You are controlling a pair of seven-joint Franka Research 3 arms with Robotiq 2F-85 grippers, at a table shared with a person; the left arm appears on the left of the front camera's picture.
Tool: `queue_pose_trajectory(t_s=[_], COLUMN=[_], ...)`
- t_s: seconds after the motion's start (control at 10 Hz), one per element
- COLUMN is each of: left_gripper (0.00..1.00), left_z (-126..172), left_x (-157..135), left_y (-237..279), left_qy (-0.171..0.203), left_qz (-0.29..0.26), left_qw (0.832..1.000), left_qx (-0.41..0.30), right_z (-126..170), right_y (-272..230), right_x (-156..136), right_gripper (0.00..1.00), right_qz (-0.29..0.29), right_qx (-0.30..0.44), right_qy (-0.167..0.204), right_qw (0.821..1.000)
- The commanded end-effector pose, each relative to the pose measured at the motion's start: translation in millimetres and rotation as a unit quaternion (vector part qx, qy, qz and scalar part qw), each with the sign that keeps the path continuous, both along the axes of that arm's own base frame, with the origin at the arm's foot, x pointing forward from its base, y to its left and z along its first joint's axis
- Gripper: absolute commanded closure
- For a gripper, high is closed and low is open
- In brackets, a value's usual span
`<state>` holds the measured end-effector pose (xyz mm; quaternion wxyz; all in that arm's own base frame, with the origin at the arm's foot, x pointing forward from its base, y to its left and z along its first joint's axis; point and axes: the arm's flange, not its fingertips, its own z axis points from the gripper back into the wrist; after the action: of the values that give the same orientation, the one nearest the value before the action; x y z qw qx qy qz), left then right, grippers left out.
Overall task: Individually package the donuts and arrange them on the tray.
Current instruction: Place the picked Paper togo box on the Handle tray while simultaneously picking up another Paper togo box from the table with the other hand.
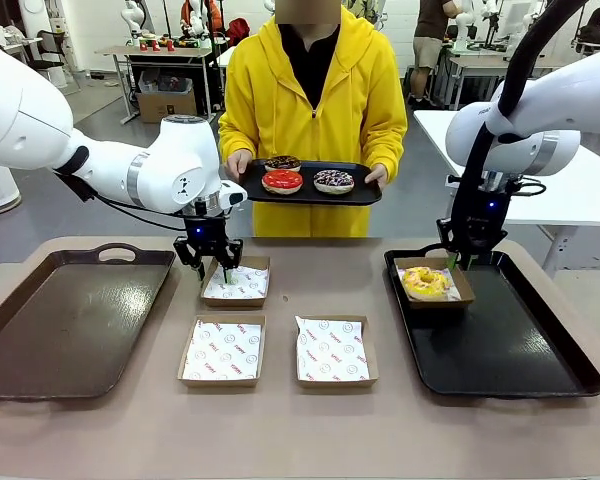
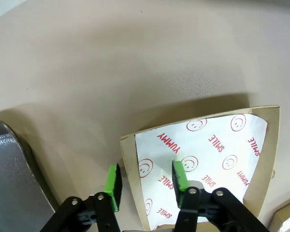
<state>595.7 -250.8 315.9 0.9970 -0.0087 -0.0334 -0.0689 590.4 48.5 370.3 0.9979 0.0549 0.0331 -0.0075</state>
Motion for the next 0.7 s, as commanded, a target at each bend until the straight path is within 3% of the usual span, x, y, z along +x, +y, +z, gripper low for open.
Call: queue_pose_trajectory(t_s=[0.0, 0.1, 0.3, 0.6], left_gripper=[1.0, 0.95, 1.0, 1.0], left_z=[3.1, 3.9, 4.8, 6.0], left_x=[1.9, 1.6, 0.5, 1.4], left_y=[2.7, 3.4, 3.7, 4.5], left_qy=[-0.011, -0.011, -0.011, -0.009], left_qz=[0.001, 0.001, 0.001, 0.0], left_qw=[1.0, 1.0, 1.0, 1.0], left_qx=[0.001, 0.001, 0.002, 0.004], right_z=[0.3, 0.3, -0.1, 0.0], right_y=[-1.1, -1.1, -2.1, -3.1], right_x=[6.7, 6.7, 6.5, 6.8], right_gripper=[0.0, 0.15, 0.0, 0.0], right_qz=[0.007, 0.007, 0.006, 0.004], right_qx=[0.016, 0.017, 0.018, 0.022], right_qy=[0.005, 0.006, 0.009, 0.014], right_qw=[1.0, 1.0, 1.0, 1.0])
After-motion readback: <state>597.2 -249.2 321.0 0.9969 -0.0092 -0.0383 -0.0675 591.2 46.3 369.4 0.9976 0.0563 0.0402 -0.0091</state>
